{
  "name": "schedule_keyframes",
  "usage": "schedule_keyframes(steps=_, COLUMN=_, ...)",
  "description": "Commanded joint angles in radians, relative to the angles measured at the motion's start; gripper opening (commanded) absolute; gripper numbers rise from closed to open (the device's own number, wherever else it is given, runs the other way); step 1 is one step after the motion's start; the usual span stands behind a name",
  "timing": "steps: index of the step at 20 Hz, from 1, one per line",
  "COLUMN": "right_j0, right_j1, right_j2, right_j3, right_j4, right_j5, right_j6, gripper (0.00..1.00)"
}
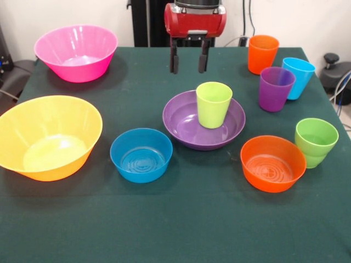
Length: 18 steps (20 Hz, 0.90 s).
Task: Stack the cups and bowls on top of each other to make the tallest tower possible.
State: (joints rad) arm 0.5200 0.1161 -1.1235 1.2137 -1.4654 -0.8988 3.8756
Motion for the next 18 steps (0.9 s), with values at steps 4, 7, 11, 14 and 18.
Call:
schedule_keyframes(steps=4, right_j0=-0.021, right_j1=0.040, right_j2=0.229, right_j3=-0.057, right_j4=0.056, right_j5=0.066, right_j6=-0.117, gripper=1.00)
schedule_keyframes(steps=7, right_j0=-0.023, right_j1=0.046, right_j2=0.234, right_j3=-0.061, right_j4=0.052, right_j5=0.073, right_j6=-0.120, gripper=1.00)
schedule_keyframes(steps=11, right_j0=-0.022, right_j1=0.053, right_j2=0.237, right_j3=-0.065, right_j4=0.057, right_j5=0.093, right_j6=-0.119, gripper=1.00)
schedule_keyframes(steps=14, right_j0=-0.034, right_j1=0.040, right_j2=0.258, right_j3=-0.062, right_j4=0.092, right_j5=0.114, right_j6=-0.149, gripper=1.00)
schedule_keyframes(steps=18, right_j0=-0.033, right_j1=0.049, right_j2=0.258, right_j3=-0.068, right_j4=0.086, right_j5=0.117, right_j6=-0.135, gripper=1.00)
